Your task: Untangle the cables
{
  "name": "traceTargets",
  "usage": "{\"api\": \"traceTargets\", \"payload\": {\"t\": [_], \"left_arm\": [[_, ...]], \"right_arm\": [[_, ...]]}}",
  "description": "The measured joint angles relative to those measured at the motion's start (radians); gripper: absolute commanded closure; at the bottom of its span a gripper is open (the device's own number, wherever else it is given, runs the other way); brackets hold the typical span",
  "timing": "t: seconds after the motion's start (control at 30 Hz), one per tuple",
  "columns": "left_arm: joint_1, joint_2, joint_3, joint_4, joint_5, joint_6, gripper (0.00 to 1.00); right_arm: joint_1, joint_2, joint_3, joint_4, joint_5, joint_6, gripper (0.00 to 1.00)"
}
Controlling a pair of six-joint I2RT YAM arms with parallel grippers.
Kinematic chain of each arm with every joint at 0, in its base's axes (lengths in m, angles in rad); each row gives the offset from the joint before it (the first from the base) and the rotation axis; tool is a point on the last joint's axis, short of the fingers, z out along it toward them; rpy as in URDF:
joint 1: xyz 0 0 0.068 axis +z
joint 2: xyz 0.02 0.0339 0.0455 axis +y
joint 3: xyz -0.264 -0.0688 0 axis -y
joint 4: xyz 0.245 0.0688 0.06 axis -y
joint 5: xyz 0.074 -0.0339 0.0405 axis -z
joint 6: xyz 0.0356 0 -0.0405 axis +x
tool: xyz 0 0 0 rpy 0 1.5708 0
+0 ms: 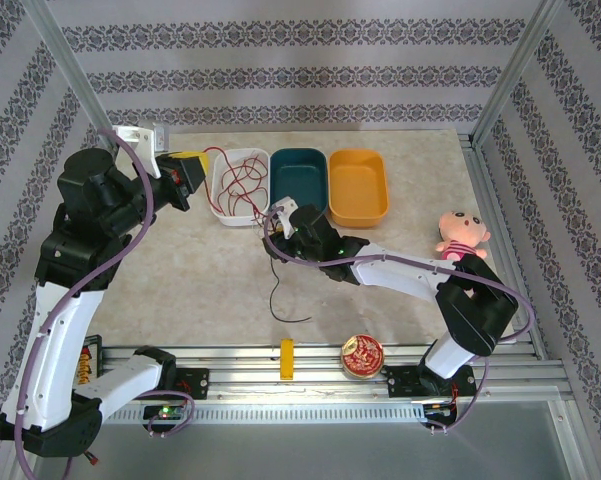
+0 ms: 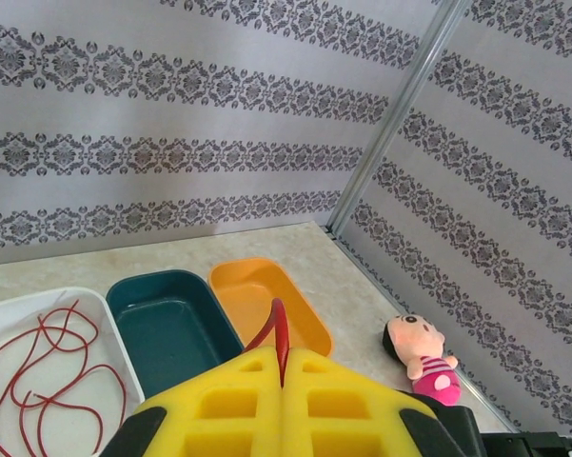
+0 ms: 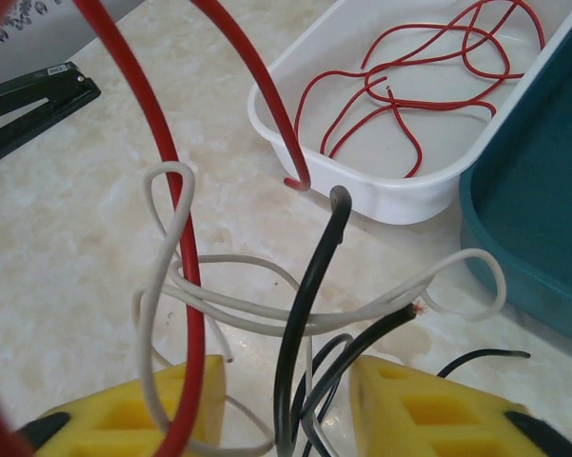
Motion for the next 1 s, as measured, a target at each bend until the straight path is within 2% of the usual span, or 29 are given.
{"api": "traceTargets", "payload": {"t": [0.2,0.4,0.53,0.7,1.0], "left_arm": [[0.000,0.000,0.000,0.000,-0.012,0.004,1.00],[0.000,0.000,0.000,0.000,-0.043,0.019,1.00],[0.001,0.000,0.007,-0.019,-0.111,0.047,1.00],[0.001,-0.004,0.042,-0.046,-0.214,0.085,1.00],[0.001,-0.048,0.069,-0.058,-0.317,0.121,1.00]], "right_arm": [[0.000,0.000,-0.004,0.000,0.000,-0.001,0.60],[0.000,0.000,-0.004,0.000,0.000,0.007,0.74],[-0.005,0.000,-0.021,0.004,0.000,0.020,0.81],[-0.018,-0.002,-0.101,0.006,0.006,0.037,0.81],[-0.064,-0.056,-0.220,-0.030,0.042,0.074,1.00]]}}
